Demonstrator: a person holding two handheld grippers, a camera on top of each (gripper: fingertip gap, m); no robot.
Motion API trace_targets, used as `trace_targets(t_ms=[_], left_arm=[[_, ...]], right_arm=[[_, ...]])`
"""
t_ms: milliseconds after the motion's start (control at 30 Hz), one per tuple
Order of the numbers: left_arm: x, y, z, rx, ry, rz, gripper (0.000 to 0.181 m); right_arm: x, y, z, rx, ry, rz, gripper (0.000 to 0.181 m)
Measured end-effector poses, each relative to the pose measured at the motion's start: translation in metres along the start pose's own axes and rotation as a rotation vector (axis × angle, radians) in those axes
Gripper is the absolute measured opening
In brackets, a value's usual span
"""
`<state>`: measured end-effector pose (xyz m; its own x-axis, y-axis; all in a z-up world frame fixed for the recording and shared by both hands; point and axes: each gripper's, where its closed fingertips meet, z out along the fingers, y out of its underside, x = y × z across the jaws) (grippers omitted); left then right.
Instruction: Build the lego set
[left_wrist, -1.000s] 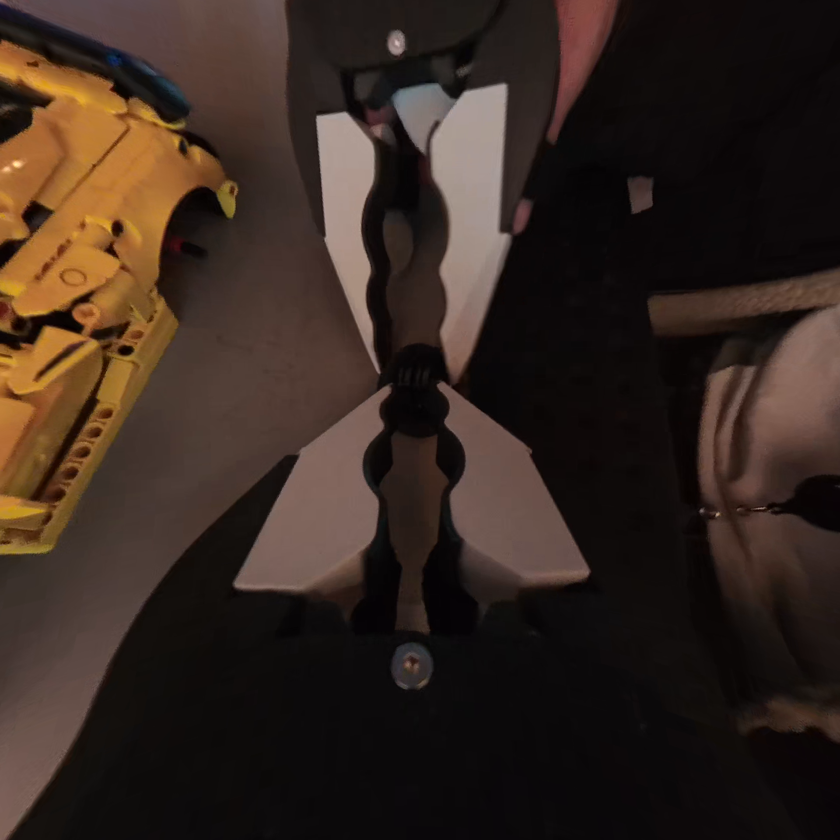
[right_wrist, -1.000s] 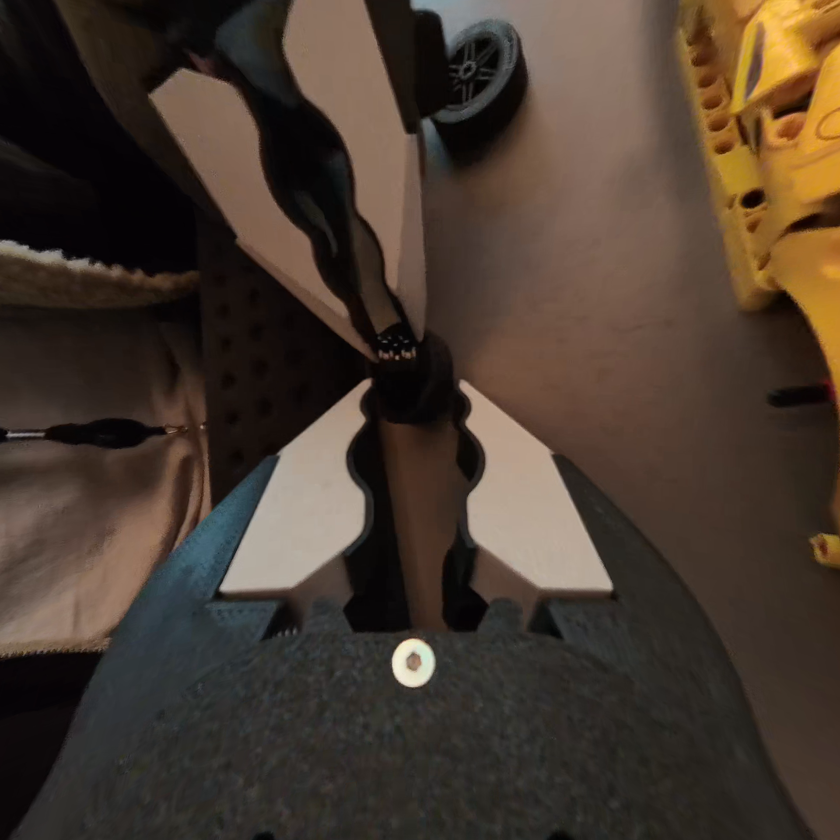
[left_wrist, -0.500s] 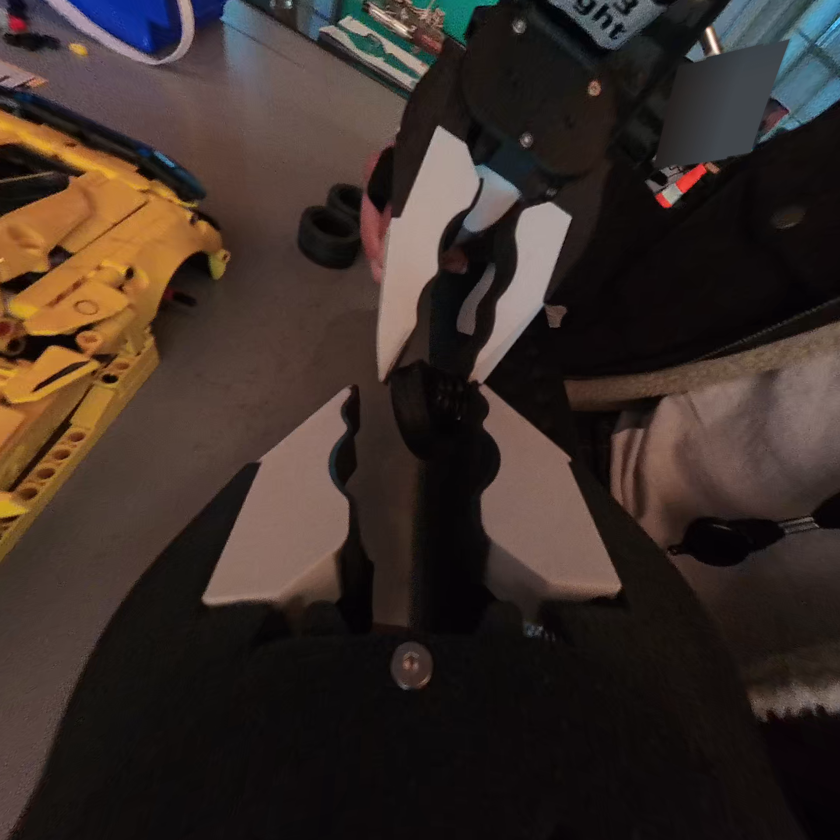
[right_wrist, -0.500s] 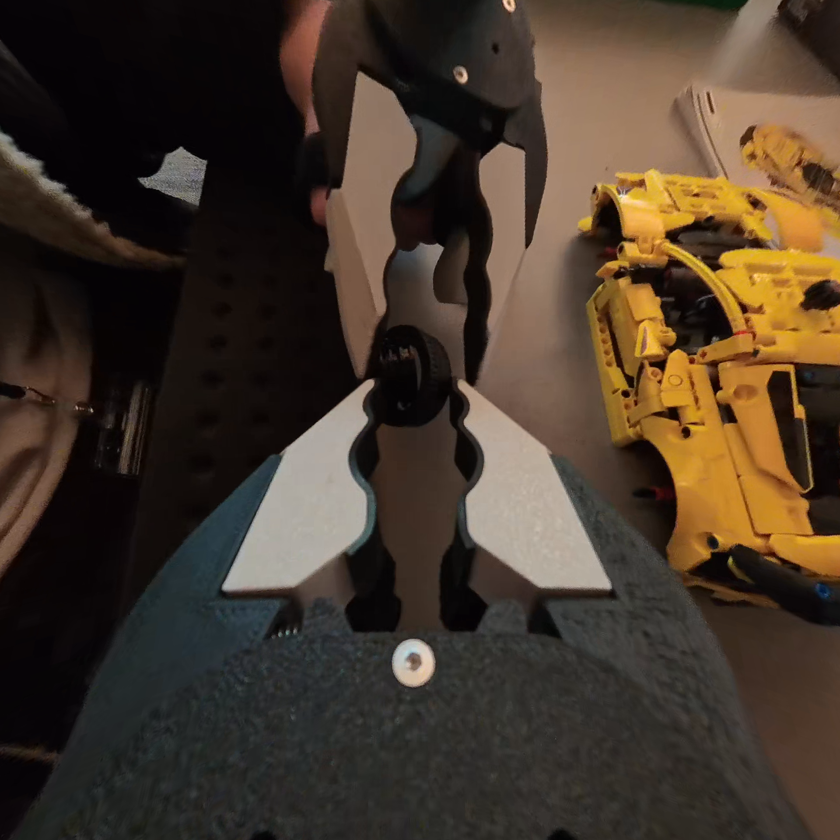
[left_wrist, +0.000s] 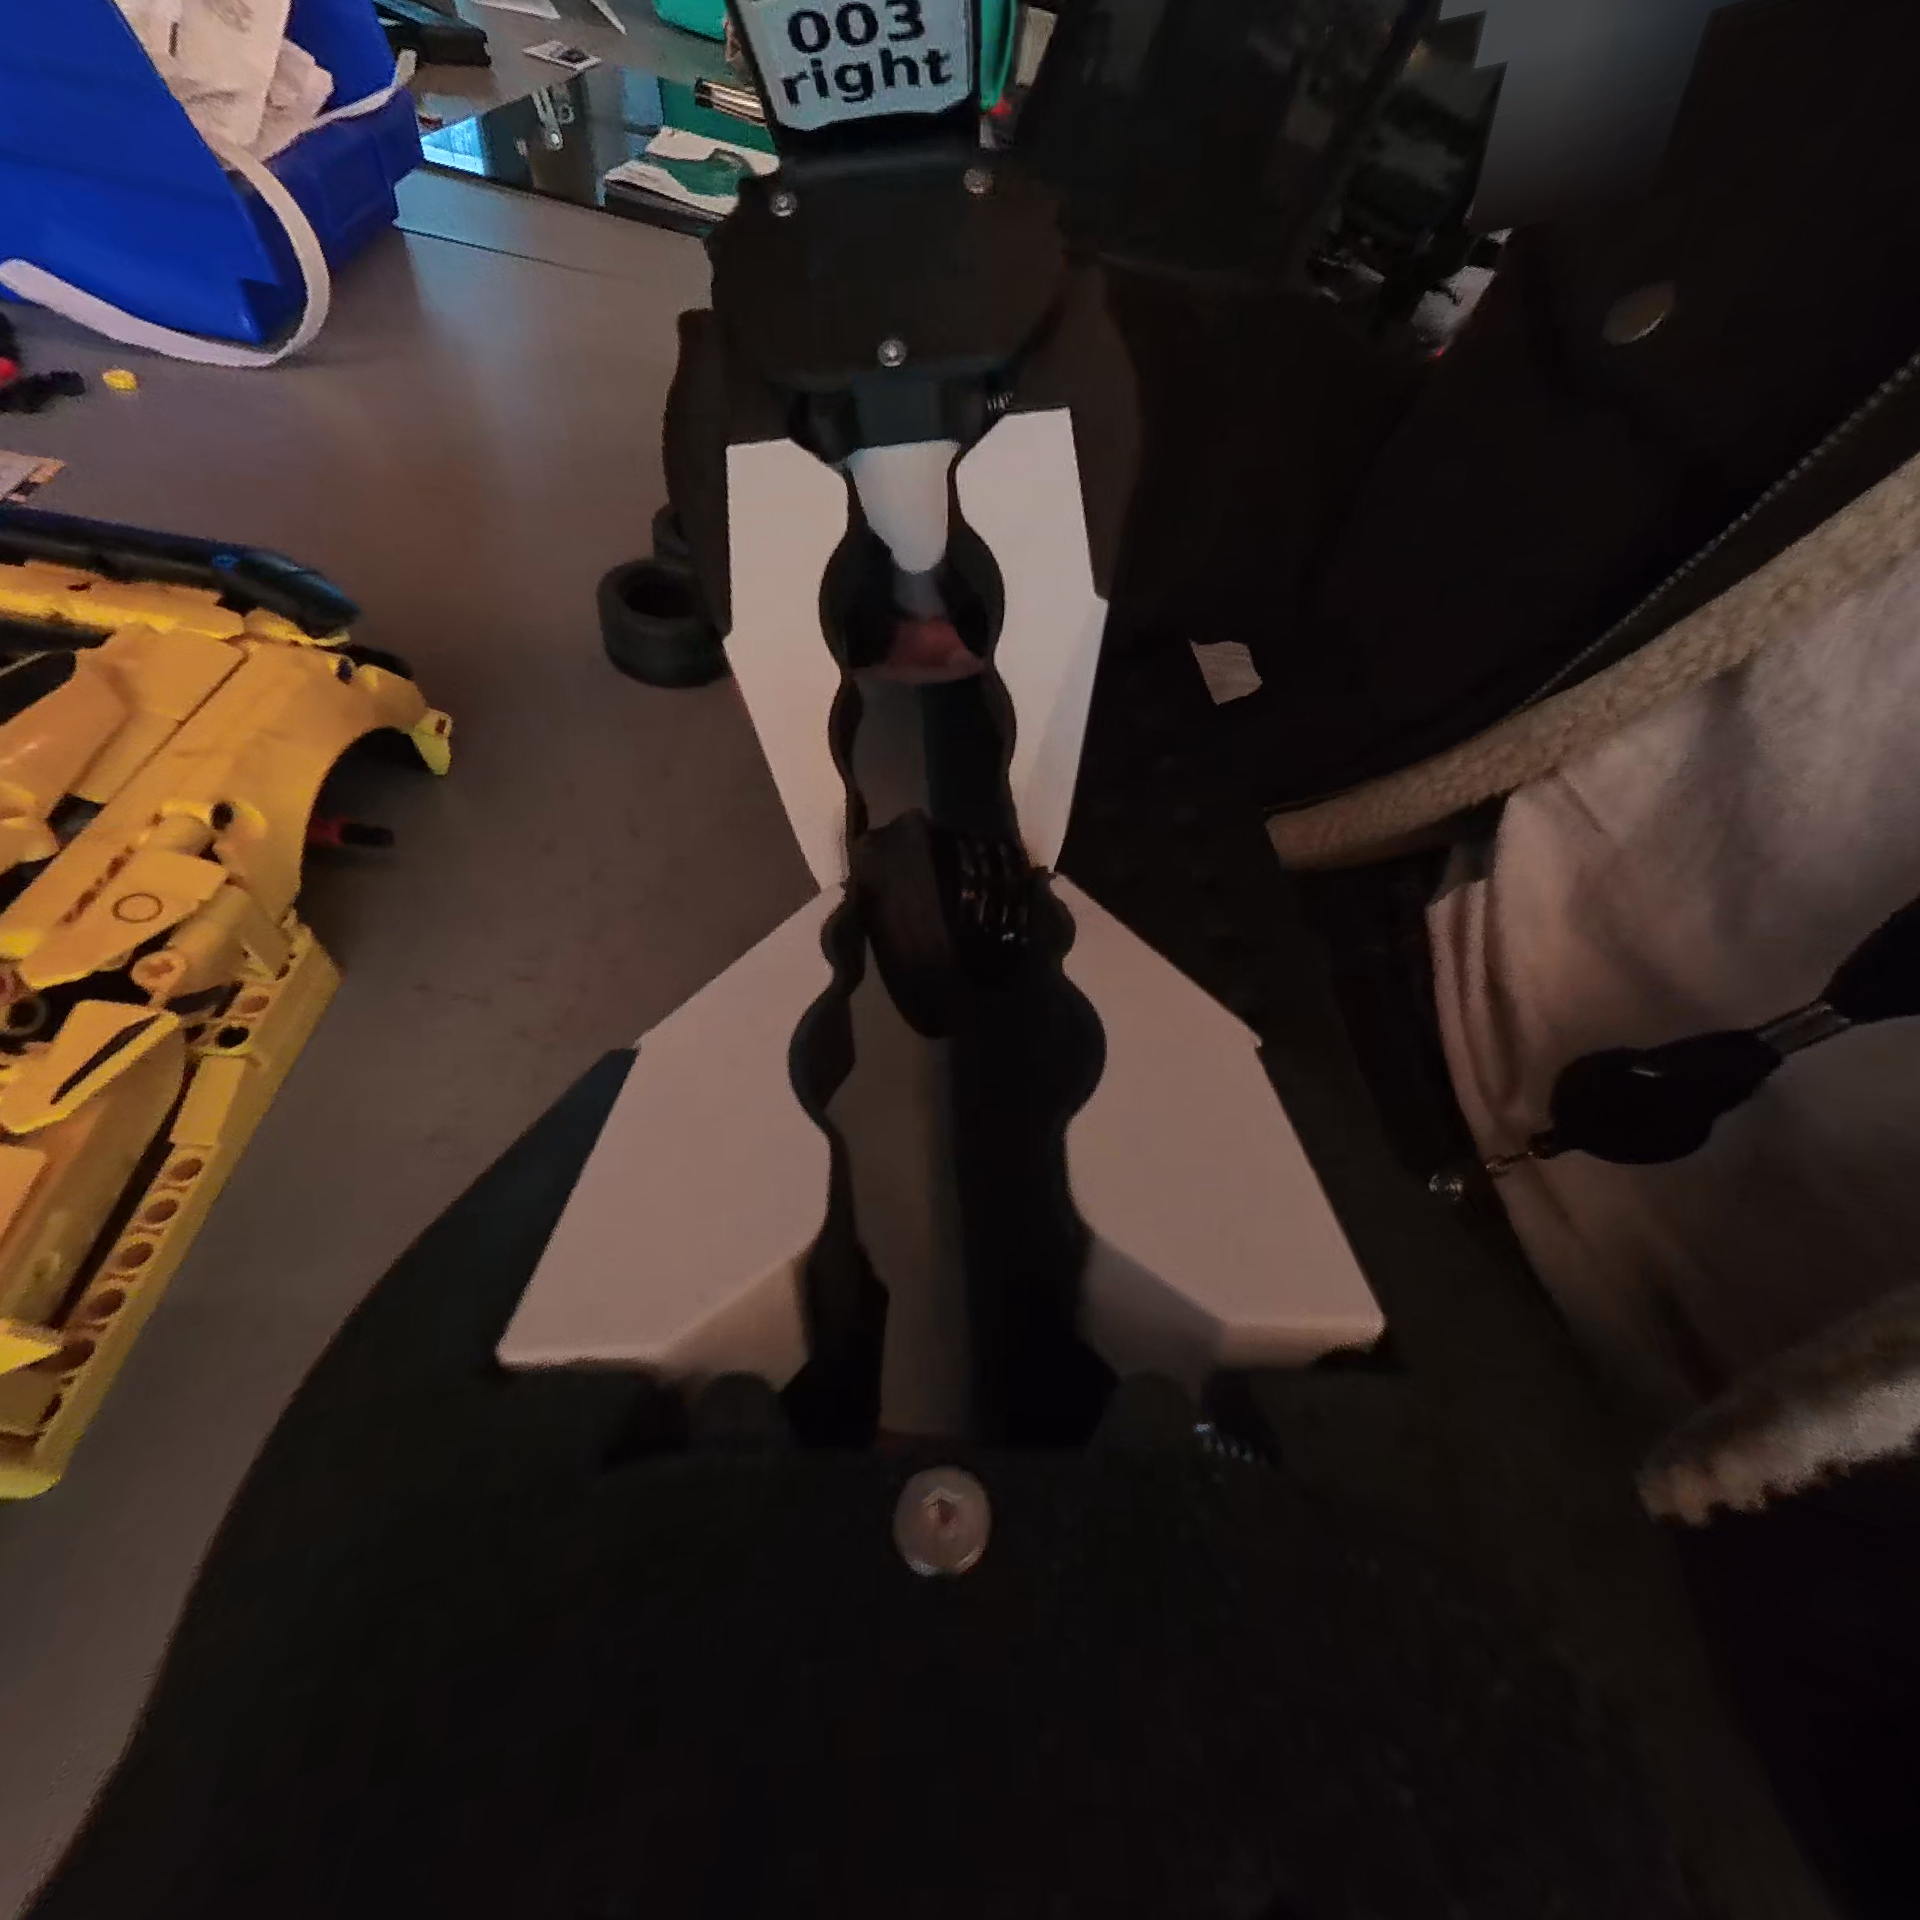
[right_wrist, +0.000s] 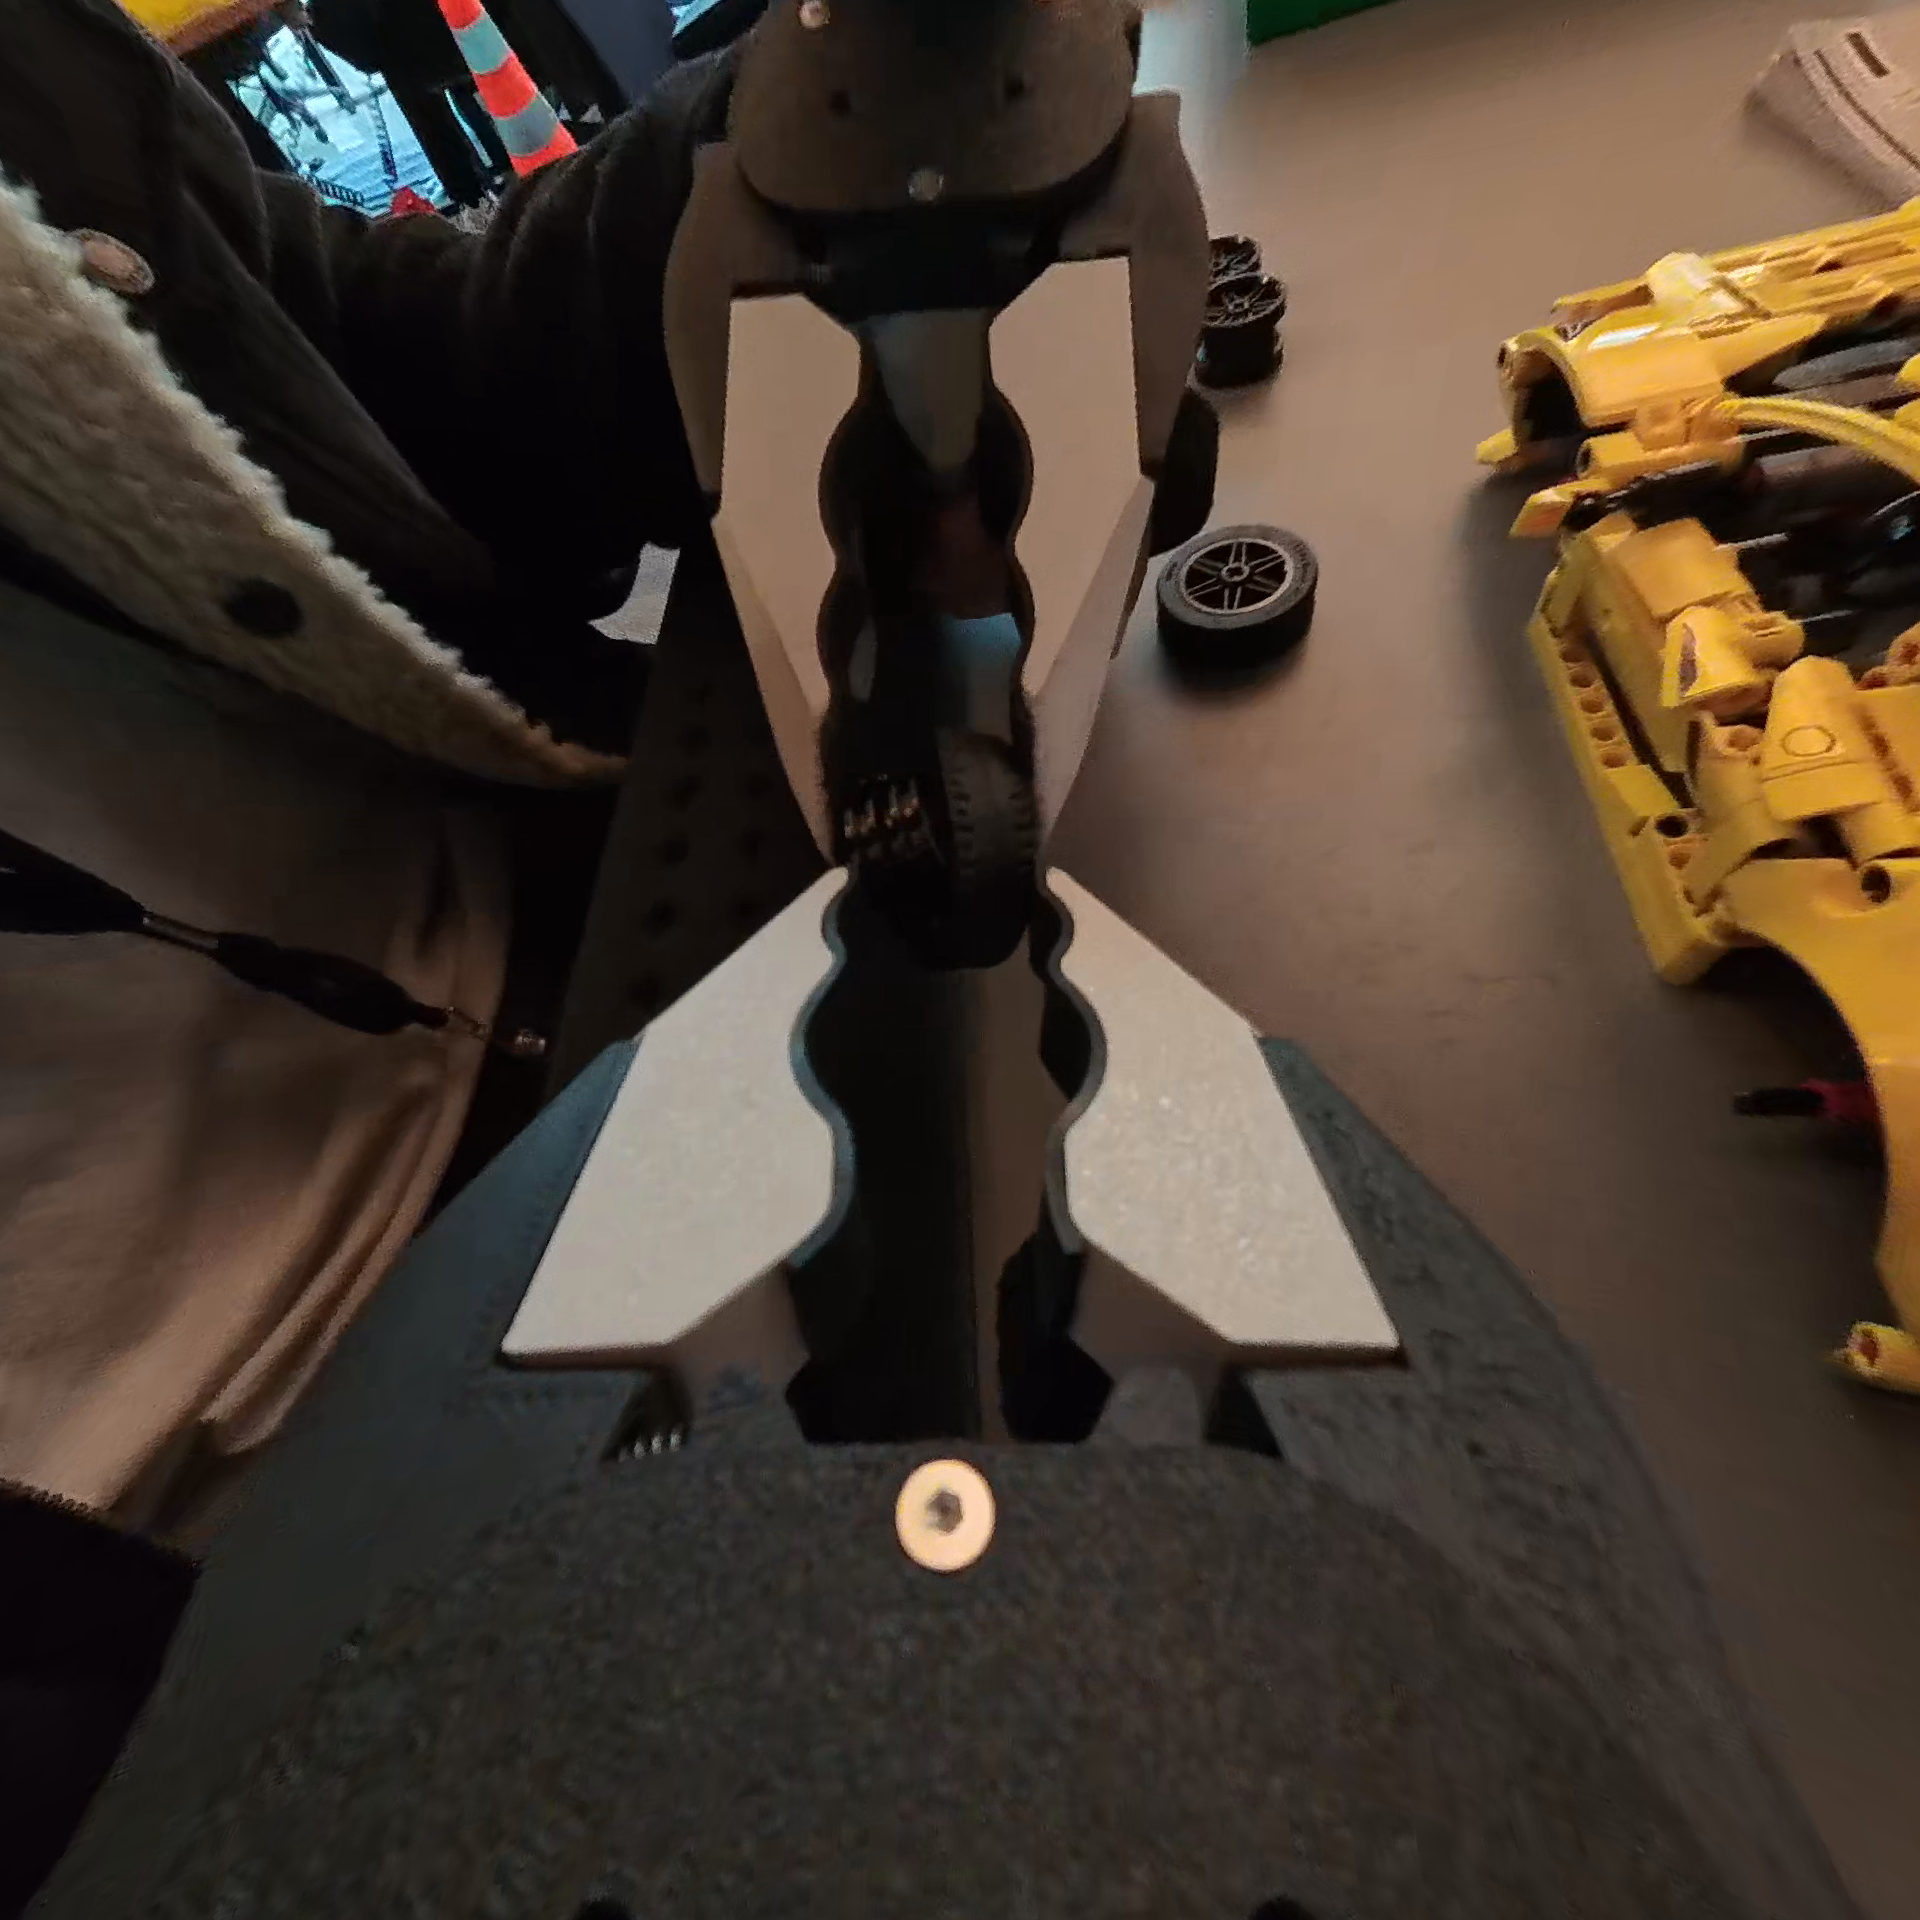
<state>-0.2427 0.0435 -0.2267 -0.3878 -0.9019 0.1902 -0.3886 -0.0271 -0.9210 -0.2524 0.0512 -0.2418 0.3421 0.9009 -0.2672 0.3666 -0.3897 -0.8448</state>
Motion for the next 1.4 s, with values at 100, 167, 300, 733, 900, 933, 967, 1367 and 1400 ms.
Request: trace_targets(t_ms=[100, 167, 300, 733, 900, 933, 967, 1367, 1400], left_arm=[[0.0, 0.004, 0.003, -0.034, -0.03, 0.072, 0.031], [-0.001, 0.008, 0.005, -0.055, -0.044, 0.086, 0.03], [-0.008, 0.024, 0.011, -0.169, -0.112, 0.128, 0.03], [-0.034, 0.033, 0.015, -0.302, -0.369, 0.236, 0.028], [-0.034, -0.005, -0.002, -0.082, -0.388, 0.276, 0.029], [-0.033, -0.008, -0.004, -0.068, -0.379, 0.274, 0.029], [-0.035, -0.005, -0.006, -0.076, -0.374, 0.251, 0.03], [0.001, 0.014, 0.015, -0.153, -0.16, 0.297, 0.03], [0.0, 0.013, 0.014, -0.148, -0.164, 0.281, 0.03]], right_arm=[[0.001, 0.006, 0.001, -0.051, 0.014, -0.021, 0.028], [0.001, 0.01, 0.002, -0.077, 0.024, -0.032, 0.027], [0.011, 0.025, 0.006, -0.175, 0.104, -0.104, 0.026], [0.039, 0.033, 0.004, -0.259, 0.317, -0.2, 0.023], [0.036, -0.01, -0.017, 0.026, 0.333, -0.227, 0.026], [0.032, -0.015, -0.022, 0.07, 0.314, -0.228, 0.027], [0.027, -0.02, -0.025, 0.107, 0.294, -0.245, 0.039], [-0.002, 0.009, -0.004, -0.244, 0.068, -0.277, 0.039], [0.0, 0.008, -0.004, -0.26, 0.074, -0.282, 0.039]])
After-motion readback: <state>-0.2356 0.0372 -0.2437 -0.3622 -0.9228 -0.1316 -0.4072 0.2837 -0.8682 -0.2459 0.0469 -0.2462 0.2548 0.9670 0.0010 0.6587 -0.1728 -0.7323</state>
